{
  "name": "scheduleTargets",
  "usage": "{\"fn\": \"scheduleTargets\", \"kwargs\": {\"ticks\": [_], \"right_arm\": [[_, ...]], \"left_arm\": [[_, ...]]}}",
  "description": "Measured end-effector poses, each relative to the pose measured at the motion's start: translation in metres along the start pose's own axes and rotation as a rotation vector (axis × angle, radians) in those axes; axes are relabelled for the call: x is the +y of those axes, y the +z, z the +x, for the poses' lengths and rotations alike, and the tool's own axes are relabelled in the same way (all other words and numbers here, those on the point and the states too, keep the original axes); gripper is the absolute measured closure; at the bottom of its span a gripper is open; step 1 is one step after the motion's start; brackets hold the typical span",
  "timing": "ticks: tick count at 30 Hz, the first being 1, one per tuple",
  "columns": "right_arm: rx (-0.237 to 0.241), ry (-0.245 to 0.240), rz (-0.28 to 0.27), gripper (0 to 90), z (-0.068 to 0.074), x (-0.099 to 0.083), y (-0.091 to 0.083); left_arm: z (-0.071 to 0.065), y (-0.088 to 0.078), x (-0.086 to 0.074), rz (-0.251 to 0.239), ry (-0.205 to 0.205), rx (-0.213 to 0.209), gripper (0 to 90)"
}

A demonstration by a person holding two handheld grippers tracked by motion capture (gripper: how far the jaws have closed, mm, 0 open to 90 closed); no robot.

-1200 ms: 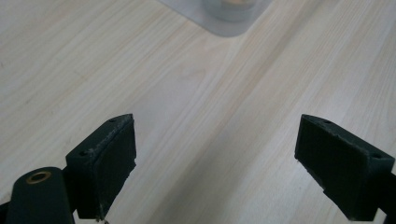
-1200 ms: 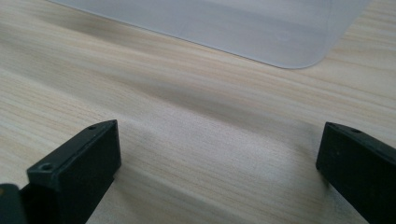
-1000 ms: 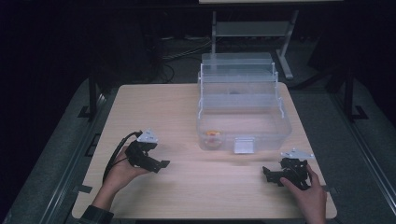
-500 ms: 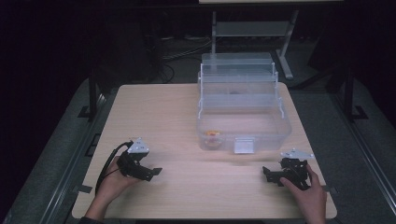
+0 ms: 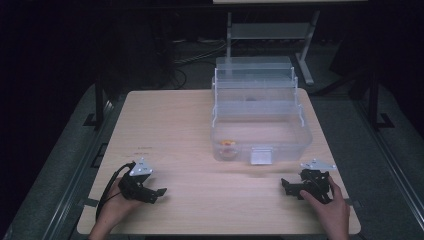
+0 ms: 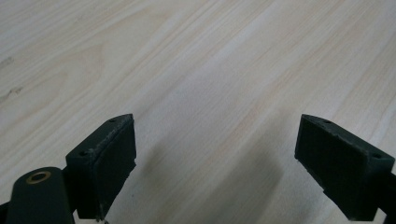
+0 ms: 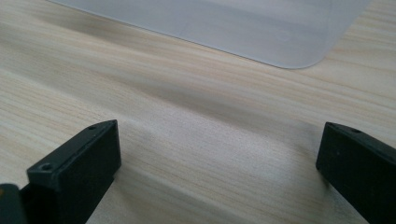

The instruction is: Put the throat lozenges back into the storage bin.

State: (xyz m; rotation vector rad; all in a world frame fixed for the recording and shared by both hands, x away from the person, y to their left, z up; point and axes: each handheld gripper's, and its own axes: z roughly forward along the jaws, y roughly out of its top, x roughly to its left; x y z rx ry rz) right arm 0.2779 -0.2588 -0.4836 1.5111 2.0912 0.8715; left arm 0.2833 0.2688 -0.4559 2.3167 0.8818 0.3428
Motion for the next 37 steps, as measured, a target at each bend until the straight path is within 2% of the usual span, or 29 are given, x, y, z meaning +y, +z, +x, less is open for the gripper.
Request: {"fn": "scheduleTargets", "kwargs": {"ticks": [10,23,37], "right_arm": [[0.0,0.0,0.0,0.0,0.0,0.0,0.0],[0.0,0.0,0.0,0.0,0.0,0.0,0.0],[0.0,0.0,0.0,0.0,0.0,0.0,0.0]], "left_arm": [[0.0,0.0,-0.016,-0.016,-0.018,0.003,11.4],[0.002,0.001,-0.028,-0.104,-0.013,-0.008,11.1],[0.002,0.001,-0.028,-0.103,-0.012,-0.009,11.1]]}}
